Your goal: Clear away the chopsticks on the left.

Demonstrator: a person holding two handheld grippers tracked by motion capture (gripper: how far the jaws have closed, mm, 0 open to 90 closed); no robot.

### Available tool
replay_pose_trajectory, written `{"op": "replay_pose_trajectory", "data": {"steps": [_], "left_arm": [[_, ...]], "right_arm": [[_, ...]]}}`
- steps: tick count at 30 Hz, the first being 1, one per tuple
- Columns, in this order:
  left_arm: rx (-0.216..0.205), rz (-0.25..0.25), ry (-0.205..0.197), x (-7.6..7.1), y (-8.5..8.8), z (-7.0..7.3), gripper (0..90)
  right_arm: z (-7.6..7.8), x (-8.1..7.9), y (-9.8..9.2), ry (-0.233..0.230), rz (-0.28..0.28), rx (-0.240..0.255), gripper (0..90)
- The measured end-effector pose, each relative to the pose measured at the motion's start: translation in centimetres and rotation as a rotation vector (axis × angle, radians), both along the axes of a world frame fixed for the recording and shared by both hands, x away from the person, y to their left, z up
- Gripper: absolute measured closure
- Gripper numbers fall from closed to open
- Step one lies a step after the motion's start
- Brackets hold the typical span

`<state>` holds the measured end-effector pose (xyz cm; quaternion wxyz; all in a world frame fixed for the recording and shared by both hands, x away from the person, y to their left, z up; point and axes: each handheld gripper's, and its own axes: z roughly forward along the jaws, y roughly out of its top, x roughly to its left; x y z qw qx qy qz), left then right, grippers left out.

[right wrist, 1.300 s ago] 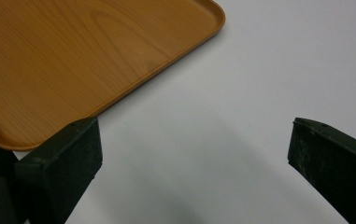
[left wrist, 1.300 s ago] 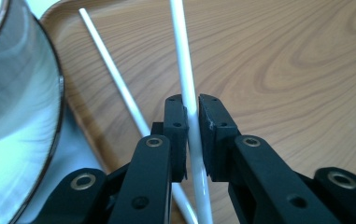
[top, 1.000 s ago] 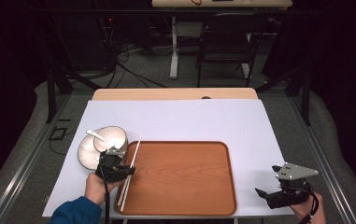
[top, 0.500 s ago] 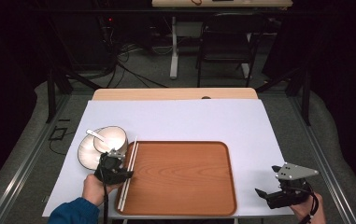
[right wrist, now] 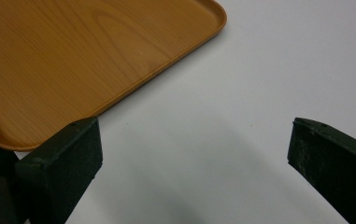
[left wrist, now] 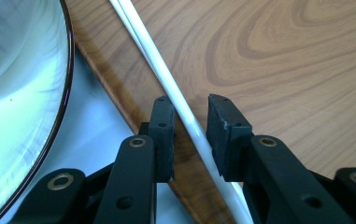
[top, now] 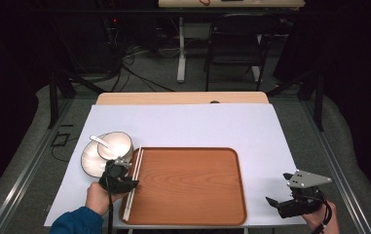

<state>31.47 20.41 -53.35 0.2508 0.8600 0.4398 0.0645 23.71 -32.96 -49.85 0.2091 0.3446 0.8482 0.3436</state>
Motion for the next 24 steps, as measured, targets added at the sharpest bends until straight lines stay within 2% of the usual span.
{"op": "replay_pose_trajectory", "data": {"steps": [17, 24], "left_arm": [[0.01, -0.013, 0.005, -0.15, -0.07, 0.01, 66.9], [-0.003, -0.019, 0.004, -0.5, -0.17, 0.36, 54.7]], "right_arm": [[0.04, -0.03, 0.02, -0.001, 0.0, -0.001, 2.5], [0.07, -0.06, 0.04, -0.003, -0.001, -0.001, 2.5]]}}
